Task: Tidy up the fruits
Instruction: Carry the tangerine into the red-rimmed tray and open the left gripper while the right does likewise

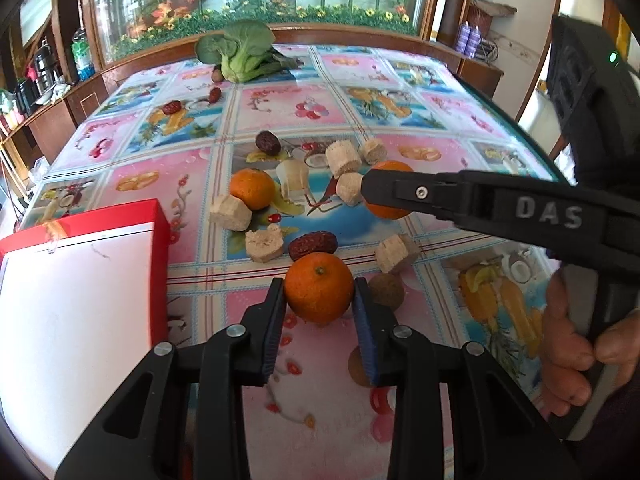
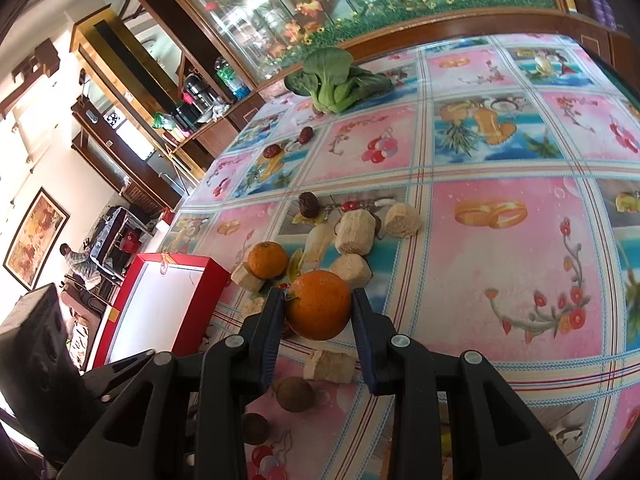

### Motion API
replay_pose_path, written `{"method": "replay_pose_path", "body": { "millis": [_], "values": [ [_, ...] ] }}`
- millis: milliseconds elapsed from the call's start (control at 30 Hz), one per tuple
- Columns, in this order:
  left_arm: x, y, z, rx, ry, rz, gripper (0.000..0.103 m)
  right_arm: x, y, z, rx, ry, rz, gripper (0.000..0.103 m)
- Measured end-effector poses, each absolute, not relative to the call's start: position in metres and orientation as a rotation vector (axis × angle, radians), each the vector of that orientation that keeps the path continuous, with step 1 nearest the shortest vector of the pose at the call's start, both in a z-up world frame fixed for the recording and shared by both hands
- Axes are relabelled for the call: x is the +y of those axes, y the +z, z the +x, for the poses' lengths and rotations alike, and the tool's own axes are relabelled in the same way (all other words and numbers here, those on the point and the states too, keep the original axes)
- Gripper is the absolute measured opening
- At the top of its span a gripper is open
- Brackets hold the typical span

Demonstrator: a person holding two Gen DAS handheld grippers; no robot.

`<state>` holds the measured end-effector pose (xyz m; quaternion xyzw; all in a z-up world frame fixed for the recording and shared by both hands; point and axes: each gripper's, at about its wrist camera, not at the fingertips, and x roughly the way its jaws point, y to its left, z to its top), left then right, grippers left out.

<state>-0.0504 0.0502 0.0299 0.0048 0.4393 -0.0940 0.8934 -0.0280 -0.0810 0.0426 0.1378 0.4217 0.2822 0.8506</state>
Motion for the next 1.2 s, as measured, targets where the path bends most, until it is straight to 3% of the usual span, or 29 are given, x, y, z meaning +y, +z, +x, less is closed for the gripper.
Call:
{"method": "replay_pose_path", "body": {
  "millis": [633, 1200],
  "values": [
    [0.145, 0.079, -0.139, 0.726, -0.023, -0.078, 0.035, -0.091, 0.048, -0.04, 0.735, 0.43, 0.261, 0.033],
    [0.229, 0.051, -0.171, 0.757, 0.207, -0.107, 0.035, 0.058, 0.061, -0.109, 0.719, 0.857, 0.133, 0.032]
  ]
}}
